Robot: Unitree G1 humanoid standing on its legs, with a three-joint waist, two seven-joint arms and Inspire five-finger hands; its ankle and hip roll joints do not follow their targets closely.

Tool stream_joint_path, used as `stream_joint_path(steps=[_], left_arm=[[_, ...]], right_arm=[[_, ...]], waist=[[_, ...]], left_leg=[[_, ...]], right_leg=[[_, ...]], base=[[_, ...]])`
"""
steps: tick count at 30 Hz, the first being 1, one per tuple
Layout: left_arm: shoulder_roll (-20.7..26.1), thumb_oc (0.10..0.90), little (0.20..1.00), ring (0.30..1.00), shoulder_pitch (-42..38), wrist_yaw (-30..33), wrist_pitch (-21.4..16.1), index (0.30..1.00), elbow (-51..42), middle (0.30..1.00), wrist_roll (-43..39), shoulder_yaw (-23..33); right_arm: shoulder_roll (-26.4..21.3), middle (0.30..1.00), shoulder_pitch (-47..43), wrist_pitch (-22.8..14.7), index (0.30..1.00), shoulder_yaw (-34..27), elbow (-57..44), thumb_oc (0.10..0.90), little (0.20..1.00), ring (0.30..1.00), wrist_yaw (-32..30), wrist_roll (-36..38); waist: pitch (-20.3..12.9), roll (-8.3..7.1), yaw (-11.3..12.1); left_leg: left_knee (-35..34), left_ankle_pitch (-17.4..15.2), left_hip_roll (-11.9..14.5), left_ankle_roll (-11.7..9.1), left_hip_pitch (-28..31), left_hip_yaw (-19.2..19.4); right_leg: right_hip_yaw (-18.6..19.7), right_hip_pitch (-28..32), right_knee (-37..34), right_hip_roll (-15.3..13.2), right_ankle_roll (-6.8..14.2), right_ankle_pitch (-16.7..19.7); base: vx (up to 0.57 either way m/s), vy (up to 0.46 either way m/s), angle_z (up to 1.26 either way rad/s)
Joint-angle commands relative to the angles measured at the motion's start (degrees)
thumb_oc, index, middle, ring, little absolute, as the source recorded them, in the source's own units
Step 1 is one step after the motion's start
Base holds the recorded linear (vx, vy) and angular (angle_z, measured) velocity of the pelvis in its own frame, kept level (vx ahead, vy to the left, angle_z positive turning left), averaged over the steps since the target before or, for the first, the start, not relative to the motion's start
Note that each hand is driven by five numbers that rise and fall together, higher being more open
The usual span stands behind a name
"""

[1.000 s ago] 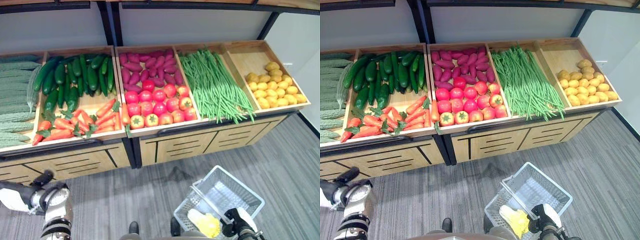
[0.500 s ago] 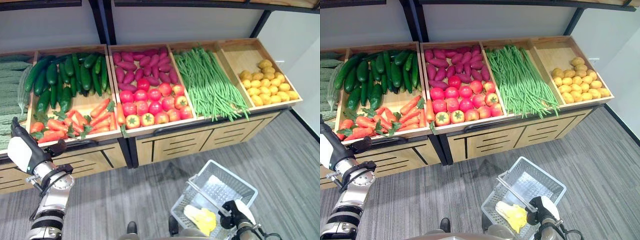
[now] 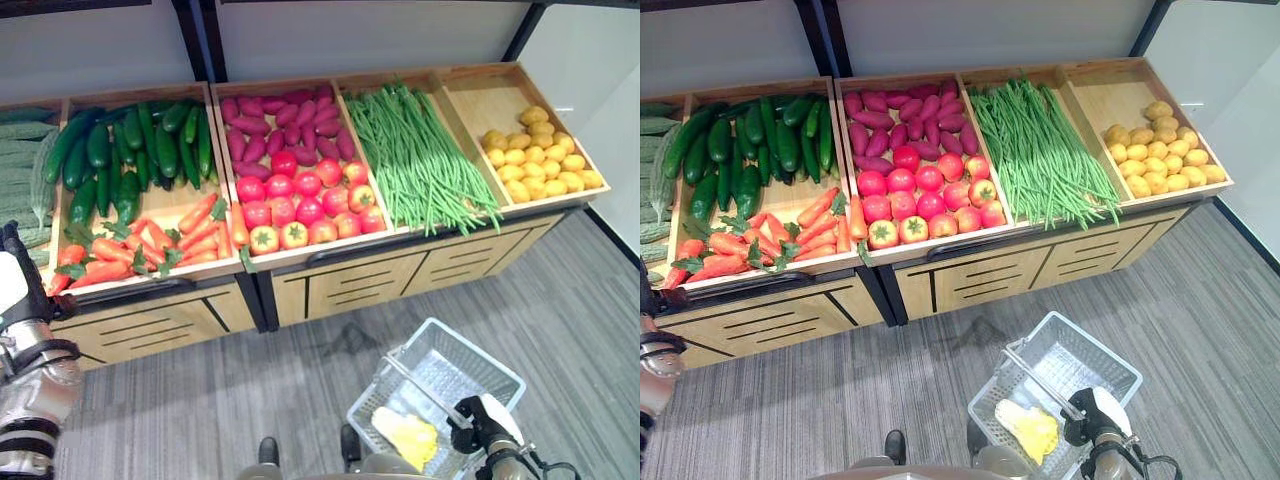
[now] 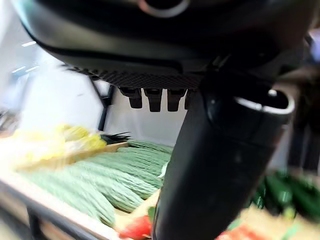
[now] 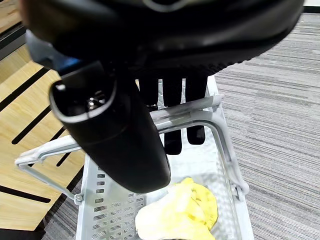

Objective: Get the vegetables into the basket

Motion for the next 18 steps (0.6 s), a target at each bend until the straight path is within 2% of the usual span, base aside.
stream_joint_path(steps=[1,6,8,9,12,18], left_arm=[[6.60,0.900,1.000,1.000,-9.04,0.42,0.35,1.000,1.17,1.000,3.51,-1.51],[8.31,0.900,1.000,1.000,-13.38,-1.77,0.45,1.000,2.39,1.000,4.51,-5.75],[10.14,0.900,1.000,1.000,-16.05,-2.93,1.38,1.000,3.64,1.000,8.19,-10.17],[10.13,0.900,1.000,1.000,-16.13,-2.93,1.38,1.000,3.67,1.000,8.19,-10.24],[10.90,0.900,1.000,1.000,-19.42,-4.53,1.38,1.000,5.31,1.000,10.73,-14.99],[10.64,0.900,1.000,1.000,-22.81,-5.21,1.18,1.000,4.56,1.000,10.90,-17.89]], right_arm=[[-3.48,0.300,-3.50,-3.17,0.300,-0.35,-3.18,0.400,0.300,0.300,-2.32,-0.55],[-4.09,0.300,-4.54,-2.91,0.300,0.11,-4.16,0.400,0.300,0.300,-1.86,-0.31],[-4.72,0.300,-5.34,-3.02,0.300,0.46,-5.28,0.400,0.300,0.300,-1.77,-0.22],[-4.71,0.300,-5.33,-3.02,0.300,0.43,-5.28,0.400,0.300,0.300,-1.77,-0.22],[-5.20,0.300,-6.39,-3.06,0.300,0.80,-5.08,0.400,0.300,0.300,-2.00,-0.33],[-5.07,0.300,-7.66,-2.71,0.300,1.02,-4.24,0.400,0.300,0.300,-2.11,0.10]], waist=[[-1.01,-2.21,-0.62],[-0.21,-1.94,-0.77],[0.55,-1.84,-0.96],[0.55,-1.85,-0.93],[1.34,-1.64,-1.21],[2.37,-1.55,-1.09]], left_leg=[[0.09,-2.10,2.17,-2.12,-0.10,0.05],[0.09,-1.80,2.09,-1.95,-0.90,0.07],[0.09,-1.53,2.01,-1.87,-1.54,0.25],[0.09,-1.53,2.01,-1.87,-1.54,0.25],[0.09,-1.24,1.90,-1.73,-2.35,0.28],[0.09,-0.81,1.79,-1.55,-3.55,0.03]], right_leg=[[1.33,-2.38,0.42,-6.99,7.18,1.20],[1.53,-3.42,0.54,-7.05,7.21,1.57],[1.67,-4.23,0.65,-7.17,7.29,1.83],[1.67,-4.24,0.65,-7.17,7.29,1.83],[1.72,-5.13,0.87,-7.24,7.38,2.05],[1.79,-6.49,1.28,-7.34,7.32,2.20]], base=[[-0.02,0.033,0.01],[-0.01,0.013,-0.01],[-0.04,0.040,-0.07],[-0.05,0.046,-0.07],[-0.03,0.037,-0.02],[0.00,0.000,0.00]])
